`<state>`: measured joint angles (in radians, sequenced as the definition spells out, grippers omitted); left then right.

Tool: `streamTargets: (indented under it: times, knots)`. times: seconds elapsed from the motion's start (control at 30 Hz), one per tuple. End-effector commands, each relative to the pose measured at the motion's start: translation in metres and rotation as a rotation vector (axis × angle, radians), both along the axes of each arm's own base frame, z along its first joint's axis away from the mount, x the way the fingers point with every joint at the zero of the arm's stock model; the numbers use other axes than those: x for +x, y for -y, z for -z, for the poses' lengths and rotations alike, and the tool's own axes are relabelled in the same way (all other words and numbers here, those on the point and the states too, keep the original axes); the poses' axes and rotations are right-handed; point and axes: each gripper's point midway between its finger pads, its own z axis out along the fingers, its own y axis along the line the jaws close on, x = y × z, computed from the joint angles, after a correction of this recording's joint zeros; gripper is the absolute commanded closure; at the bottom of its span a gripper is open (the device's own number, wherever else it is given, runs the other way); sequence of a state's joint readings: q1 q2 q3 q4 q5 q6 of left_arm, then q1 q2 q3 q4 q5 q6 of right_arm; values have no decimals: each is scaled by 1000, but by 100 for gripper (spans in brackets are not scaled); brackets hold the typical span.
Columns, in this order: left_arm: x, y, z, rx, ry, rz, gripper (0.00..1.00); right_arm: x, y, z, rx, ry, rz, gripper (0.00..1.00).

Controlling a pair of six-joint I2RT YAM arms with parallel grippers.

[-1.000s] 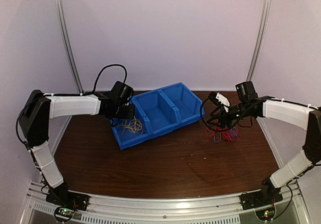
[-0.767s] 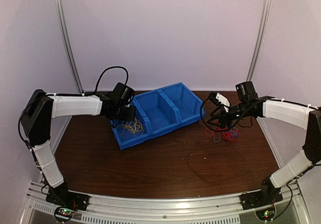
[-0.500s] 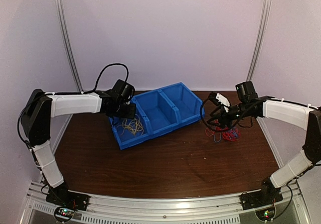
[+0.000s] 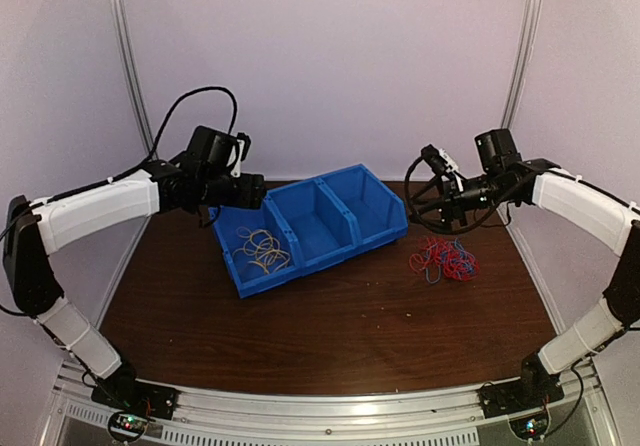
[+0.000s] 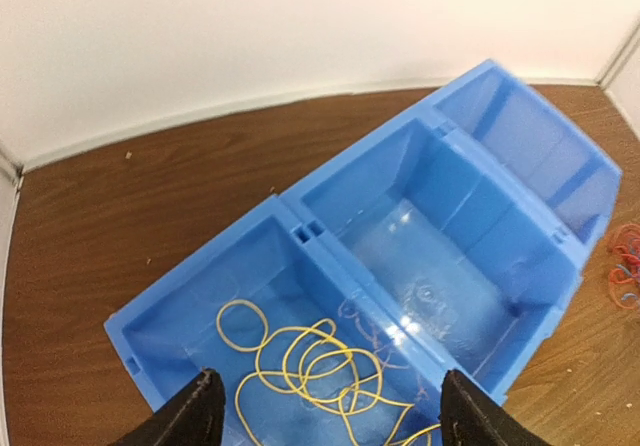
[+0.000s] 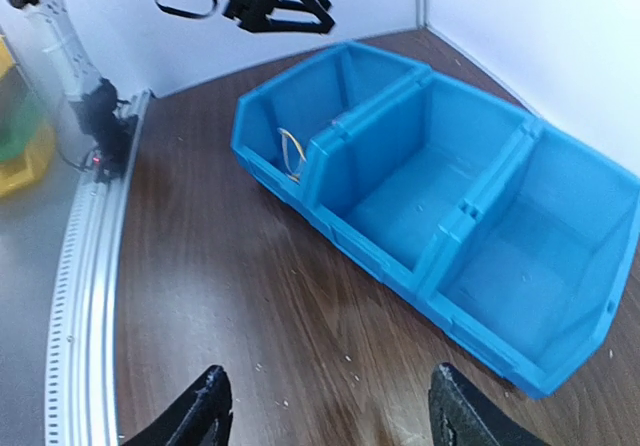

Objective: Untangle the cables

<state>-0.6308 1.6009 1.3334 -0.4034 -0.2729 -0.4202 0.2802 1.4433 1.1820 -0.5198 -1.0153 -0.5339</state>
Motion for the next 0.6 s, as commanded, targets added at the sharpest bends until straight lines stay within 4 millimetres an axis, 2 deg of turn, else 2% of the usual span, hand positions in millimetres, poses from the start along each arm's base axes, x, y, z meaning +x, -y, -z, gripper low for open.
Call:
streamTargets:
  times: [0.0, 0.07, 0.17, 0.27, 0.37, 0.47, 0.53, 0.57]
  knots:
    - [-27, 26, -51, -130, 171, 264, 25, -61, -18, -51, 154, -45, -267, 31]
    - [-51, 42, -69, -194, 241, 427, 25, -79, -22, -55, 170, -49, -337, 31]
    - [-91, 60, -89, -273, 313, 663, 29, -95, -23, -50, 168, -58, -389, 32]
    - [-111, 69, -98, -316, 351, 780, 34, -91, -20, -38, 111, -58, -363, 33]
    - [-128, 86, -100, -386, 338, 930, 41, -88, -13, -25, 55, -67, -338, 36]
    - [-138, 112, -102, -492, 290, 1046, 45, -66, -4, -11, 5, -83, -235, 42]
    - [-134, 132, -95, -491, 257, 1054, 46, -32, 8, 1, -42, -104, -63, 44]
    - [-126, 141, -87, -459, 245, 1007, 46, -11, 19, 7, -63, -103, 43, 44]
